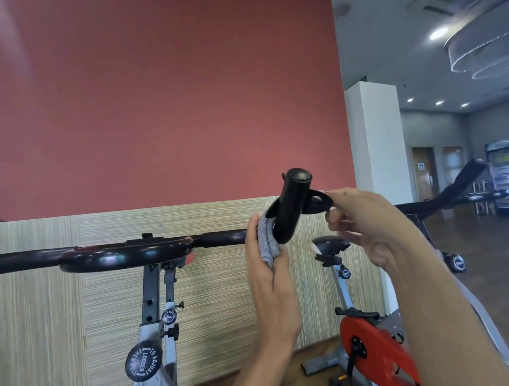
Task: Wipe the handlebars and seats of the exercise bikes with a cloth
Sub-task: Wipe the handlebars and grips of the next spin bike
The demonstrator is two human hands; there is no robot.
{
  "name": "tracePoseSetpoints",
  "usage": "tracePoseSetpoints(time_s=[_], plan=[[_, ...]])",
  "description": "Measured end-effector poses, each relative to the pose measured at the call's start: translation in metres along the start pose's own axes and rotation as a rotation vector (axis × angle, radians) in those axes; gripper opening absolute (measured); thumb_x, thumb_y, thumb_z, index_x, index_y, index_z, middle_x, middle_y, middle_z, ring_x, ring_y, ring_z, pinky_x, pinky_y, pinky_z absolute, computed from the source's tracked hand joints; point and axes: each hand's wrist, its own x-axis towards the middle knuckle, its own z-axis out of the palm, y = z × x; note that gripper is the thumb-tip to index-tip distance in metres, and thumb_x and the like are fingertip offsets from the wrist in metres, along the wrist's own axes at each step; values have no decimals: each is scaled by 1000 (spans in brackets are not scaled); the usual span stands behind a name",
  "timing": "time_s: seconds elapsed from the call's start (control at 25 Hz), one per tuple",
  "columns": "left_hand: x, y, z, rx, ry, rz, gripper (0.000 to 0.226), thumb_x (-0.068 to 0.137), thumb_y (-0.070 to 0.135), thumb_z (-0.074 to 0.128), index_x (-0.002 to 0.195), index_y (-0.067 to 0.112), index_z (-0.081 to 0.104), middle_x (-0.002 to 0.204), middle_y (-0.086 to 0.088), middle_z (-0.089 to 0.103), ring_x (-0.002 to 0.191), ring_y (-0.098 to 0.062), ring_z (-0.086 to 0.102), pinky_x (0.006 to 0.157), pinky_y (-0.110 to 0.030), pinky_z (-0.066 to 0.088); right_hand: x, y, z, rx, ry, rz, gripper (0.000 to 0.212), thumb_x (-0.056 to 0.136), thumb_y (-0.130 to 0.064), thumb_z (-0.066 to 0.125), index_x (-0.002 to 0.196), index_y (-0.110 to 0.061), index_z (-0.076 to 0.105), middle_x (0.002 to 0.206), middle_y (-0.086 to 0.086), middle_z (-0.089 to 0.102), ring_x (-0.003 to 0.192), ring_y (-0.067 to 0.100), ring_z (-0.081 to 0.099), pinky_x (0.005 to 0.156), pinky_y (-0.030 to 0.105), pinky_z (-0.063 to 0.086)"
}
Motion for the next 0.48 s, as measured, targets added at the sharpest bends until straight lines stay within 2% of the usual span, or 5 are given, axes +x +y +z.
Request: tracePoseSetpoints(time_s=[0.08, 0.16, 0.24, 0.36, 0.48], plan=[[-6, 6, 0, -5, 86, 73, 54, 104, 4, 39, 151, 30, 34, 149, 16, 46, 137, 1, 42, 120, -37, 31, -11, -2, -1, -137, 106, -78, 30, 96, -41, 60, 75, -21, 68, 87, 11, 67, 81, 23, 48, 81, 30, 45], [-13, 14, 2, -33, 171, 189, 52, 101, 5, 38, 151, 19, 33, 151, 10, 45, 140, -5, 40, 118, -31, 32, -19, -17, 1, -128, 263, -252, 28, 101, -40, 52, 88, -24, 71, 111, 13, 70, 124, 28, 51, 85, 28, 42], [-16, 18, 7, -39, 206, 298, 55, 99, 3, 38, 152, 13, 28, 156, 3, 38, 146, -13, 33, 119, -32, 30, -22, -38, 7, -32, 336, -480, 27, 99, -39, 51, 87, -26, 72, 104, 4, 71, 95, 19, 65, 88, 37, 49], [-4, 8, 19, 76, 114, 314, 62, 100, 7, 38, 156, 24, 16, 163, 7, 22, 152, -13, 17, 123, -48, 21, -14, -59, 21, -115, 151, -625, 30, 97, -46, 52, 88, -27, 74, 96, 3, 72, 93, 23, 65, 92, 44, 50], [8, 3, 21, 31, 25, 89, 61, 100, 33, 41, 154, 42, 13, 162, 20, 20, 149, 1, 17, 124, -47, 20, -9, -55, 30, -345, -114, -521, 39, 99, -51, 50, 102, -22, 75, 106, 7, 73, 100, 23, 65, 87, 31, 48]])
